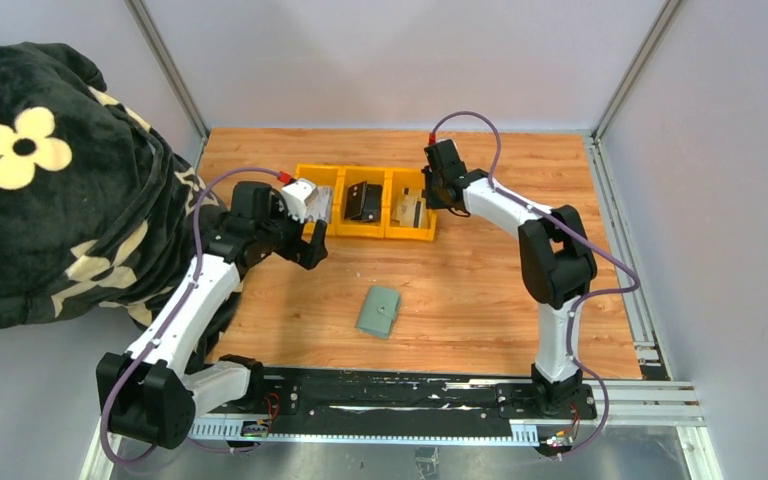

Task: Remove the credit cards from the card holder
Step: Move the storage box to the center of the board, then pick up the card holder from the center of the board.

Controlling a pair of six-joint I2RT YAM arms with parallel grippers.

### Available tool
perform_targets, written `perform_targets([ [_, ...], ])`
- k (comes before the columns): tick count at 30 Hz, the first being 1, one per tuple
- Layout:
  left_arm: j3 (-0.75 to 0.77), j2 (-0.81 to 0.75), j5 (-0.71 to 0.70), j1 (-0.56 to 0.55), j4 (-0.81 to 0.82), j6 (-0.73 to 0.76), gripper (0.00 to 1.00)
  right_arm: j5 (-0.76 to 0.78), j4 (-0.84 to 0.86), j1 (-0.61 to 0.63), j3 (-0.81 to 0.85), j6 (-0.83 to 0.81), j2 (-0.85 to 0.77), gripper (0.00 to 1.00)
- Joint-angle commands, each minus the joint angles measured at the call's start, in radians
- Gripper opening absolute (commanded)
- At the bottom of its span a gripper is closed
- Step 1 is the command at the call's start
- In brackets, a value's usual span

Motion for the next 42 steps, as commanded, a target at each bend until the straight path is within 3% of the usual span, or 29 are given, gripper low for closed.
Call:
perform_targets([
  [1, -0.009, -0.004, -0.117, -0.072, -0.005, 0.019, 1.0, 0.071, -0.036, -0.017, -0.085, -0.072, -0.103, 0.15],
  [13, -0.04, -0.087, -0.207, -0.079, 0.013, 0.017, 1.0, 0.071, 0.015, -0.084, -0.278, -0.119, -0.264, 0.18],
  [19, -0.063, -0.079, -0.211, -0.083, 0.023, 0.015, 1.0, 0.109, -0.033, -0.083, -0.292, -0.063, -0.323, 0.7],
  [22, -0.063, -0.082, -0.21, -0.088, 0.025, 0.016, 0.99, 0.119, -0.069, -0.057, -0.31, 0.0, -0.399, 0.75],
  [30, -0.074, -0.095, -0.2, -0.094, 0.012, 0.023, 0.98, 0.06, -0.153, 0.295, -0.444, 0.282, -0.53, 0.83],
  [33, -0.073, -0.112, -0.2, -0.096, 0.008, 0.018, 0.98, 0.042, -0.147, 0.429, -0.481, 0.426, -0.499, 0.84],
  [36, -0.075, -0.119, -0.207, -0.102, 0.005, 0.028, 0.99, 0.074, -0.149, 0.562, -0.46, 0.465, -0.432, 0.85],
  [42, -0.064, -0.115, -0.222, -0.105, -0.02, 0.057, 1.0, 0.122, -0.21, 0.667, -0.363, 0.48, -0.291, 0.88],
])
